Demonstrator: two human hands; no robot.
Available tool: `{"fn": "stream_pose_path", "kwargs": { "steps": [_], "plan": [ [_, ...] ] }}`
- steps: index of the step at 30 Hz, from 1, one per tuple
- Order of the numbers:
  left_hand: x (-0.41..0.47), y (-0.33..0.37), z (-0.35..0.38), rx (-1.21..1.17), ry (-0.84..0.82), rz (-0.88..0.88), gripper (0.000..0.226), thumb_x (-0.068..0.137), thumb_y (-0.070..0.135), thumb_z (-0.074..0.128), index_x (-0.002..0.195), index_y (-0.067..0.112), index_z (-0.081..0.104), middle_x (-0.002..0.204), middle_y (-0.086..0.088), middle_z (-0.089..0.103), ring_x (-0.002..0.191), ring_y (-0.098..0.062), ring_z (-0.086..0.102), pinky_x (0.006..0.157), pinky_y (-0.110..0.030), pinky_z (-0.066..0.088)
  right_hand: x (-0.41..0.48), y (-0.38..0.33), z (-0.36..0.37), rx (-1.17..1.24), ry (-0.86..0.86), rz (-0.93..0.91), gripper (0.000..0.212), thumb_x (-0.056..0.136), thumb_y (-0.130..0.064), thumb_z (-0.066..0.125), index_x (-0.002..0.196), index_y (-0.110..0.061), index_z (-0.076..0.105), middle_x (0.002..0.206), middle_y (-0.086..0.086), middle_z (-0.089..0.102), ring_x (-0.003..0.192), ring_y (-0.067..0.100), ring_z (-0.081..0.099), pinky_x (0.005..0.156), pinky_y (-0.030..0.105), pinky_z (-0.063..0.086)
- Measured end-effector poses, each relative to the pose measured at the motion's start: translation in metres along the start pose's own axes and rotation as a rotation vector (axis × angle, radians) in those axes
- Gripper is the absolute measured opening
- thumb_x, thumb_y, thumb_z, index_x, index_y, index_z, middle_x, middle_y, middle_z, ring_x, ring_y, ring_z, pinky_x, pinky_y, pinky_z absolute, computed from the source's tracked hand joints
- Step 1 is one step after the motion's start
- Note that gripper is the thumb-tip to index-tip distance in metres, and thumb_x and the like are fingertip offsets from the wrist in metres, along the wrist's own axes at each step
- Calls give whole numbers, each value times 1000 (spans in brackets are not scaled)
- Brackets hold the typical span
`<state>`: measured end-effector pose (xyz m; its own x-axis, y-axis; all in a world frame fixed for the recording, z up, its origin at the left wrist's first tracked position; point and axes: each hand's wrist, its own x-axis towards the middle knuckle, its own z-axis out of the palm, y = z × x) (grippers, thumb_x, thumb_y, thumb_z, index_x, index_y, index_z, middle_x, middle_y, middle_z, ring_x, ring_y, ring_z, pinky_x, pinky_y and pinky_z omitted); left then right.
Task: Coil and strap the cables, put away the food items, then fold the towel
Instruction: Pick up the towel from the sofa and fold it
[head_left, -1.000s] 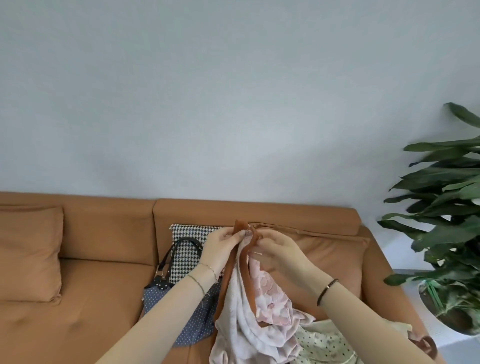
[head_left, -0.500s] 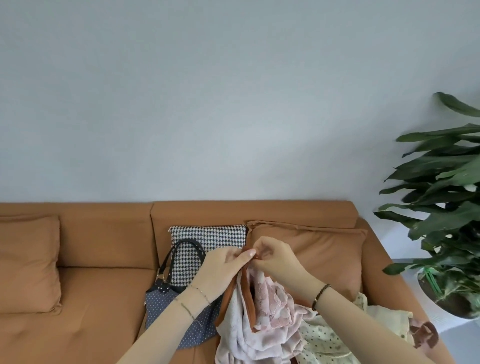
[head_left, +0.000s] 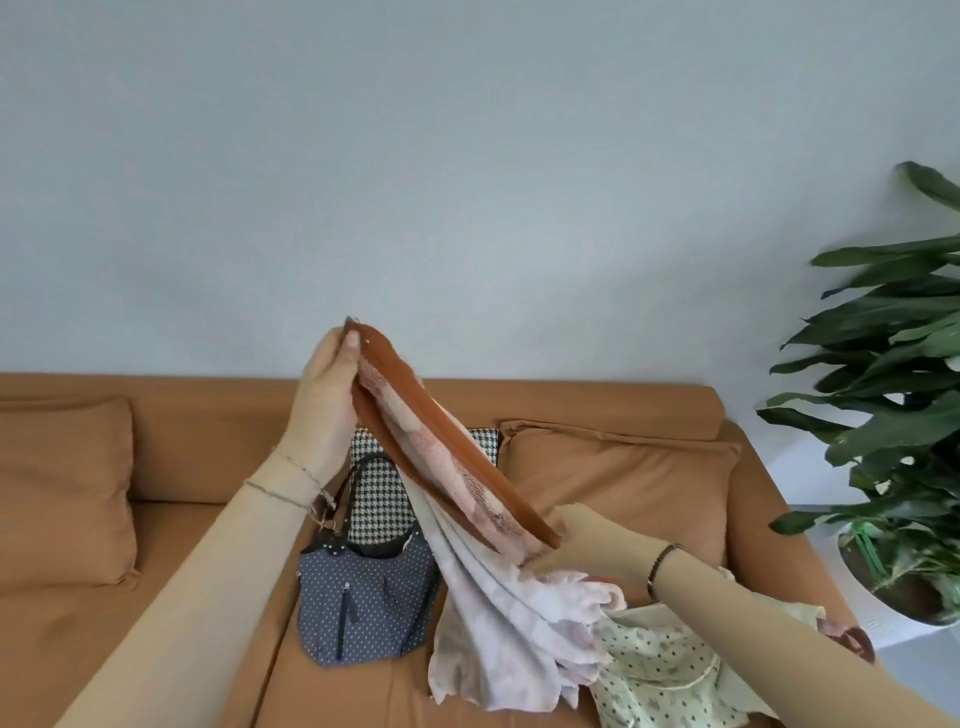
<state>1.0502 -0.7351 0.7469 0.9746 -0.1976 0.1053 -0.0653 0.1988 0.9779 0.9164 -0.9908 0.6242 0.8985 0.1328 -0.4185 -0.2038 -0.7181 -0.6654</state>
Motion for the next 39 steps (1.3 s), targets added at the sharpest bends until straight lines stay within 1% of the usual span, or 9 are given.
{"fn": "stream_pose_path", "kwargs": {
  "steps": [3,6,10,18,22,26,30,35,39],
  "plan": [
    [10,40,-18,-127,34,73,26,110,19,36,95,14,56,86,1,70,86,-16,69,81,-31,58,-7,22,2,-535,-63,18,33,75,-51,79,85,-31,55,81,-15,48,80,13,50,73,29,39],
    [26,57,-39,-26,98,168,27,109,20,38,88,19,54,80,7,64,80,-10,64,81,-31,51,7,58,11,-968,-95,42,74,86,-36,66,150,-32,30,120,-7,61,114,22,57,92,32,40],
    [38,54,-74,65,130,178,23,106,26,43,89,22,57,92,1,59,96,-21,56,93,-40,42,27,76,-20,-1207,-11,308,34,100,-16,44,128,-26,61,128,-3,63,123,23,52,102,34,37],
    [40,62,-150,88,435,204,24,106,31,42,88,30,58,84,15,58,78,1,56,83,-24,42,43,75,-111,-1205,193,499,56,94,-26,49,142,-51,34,122,-11,64,112,18,61,89,31,42],
    [37,48,-154,319,443,208,22,106,35,39,89,32,53,88,11,51,85,-9,50,79,-31,40,48,53,-131,-1346,228,598,47,91,-4,51,134,-22,59,131,-1,54,114,25,61,68,33,49],
    [36,43,-177,326,541,182,21,105,38,40,90,32,54,92,10,53,95,-17,50,85,-36,40,44,37,-148,-1420,223,580,33,91,-17,53,120,-23,67,124,-7,60,109,22,64,75,32,54],
    [35,38,-189,339,609,173,22,106,37,39,89,32,53,94,10,53,97,-17,50,86,-33,41,37,51,-154,-1141,106,431,34,84,-35,61,117,-33,67,117,-11,67,110,17,64,85,27,48],
    [30,25,-173,285,603,108,19,110,28,35,104,21,52,95,11,52,92,-7,52,82,-19,42,27,51,-122,-23,131,170,31,65,-17,61,63,-16,30,64,2,28,63,18,32,58,28,29],
    [28,9,-151,254,546,52,21,111,26,33,120,13,47,94,9,52,83,0,51,66,-8,45,40,24,-107,95,173,39,42,74,-3,65,54,-21,33,57,-5,27,54,10,28,51,20,24]
  ]
}}
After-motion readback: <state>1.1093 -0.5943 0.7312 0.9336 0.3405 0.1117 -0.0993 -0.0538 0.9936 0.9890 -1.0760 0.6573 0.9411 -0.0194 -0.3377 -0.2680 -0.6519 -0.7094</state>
